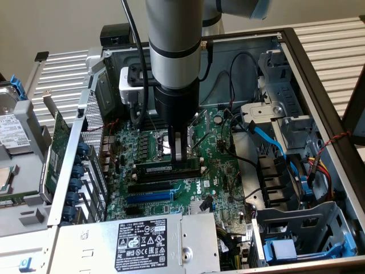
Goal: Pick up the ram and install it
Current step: 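Insert the ram into the slot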
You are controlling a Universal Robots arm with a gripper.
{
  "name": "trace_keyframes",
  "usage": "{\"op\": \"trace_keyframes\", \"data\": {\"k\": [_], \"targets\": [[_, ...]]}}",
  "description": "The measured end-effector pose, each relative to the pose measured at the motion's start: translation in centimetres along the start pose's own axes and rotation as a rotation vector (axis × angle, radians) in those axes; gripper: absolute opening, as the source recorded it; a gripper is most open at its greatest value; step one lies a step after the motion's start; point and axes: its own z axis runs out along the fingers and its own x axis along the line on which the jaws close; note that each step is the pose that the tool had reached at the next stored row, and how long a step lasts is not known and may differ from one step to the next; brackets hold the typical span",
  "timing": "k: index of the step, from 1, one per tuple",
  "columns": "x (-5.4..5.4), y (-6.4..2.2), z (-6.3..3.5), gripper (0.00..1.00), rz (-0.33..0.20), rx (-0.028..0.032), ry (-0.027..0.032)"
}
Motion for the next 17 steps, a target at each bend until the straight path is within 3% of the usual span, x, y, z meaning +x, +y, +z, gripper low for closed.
{"op": "trace_keyframes", "data": {"k": [17], "targets": [[0.12,0.0,0.01,0.12,0.0,0.0031,-0.0001]]}}
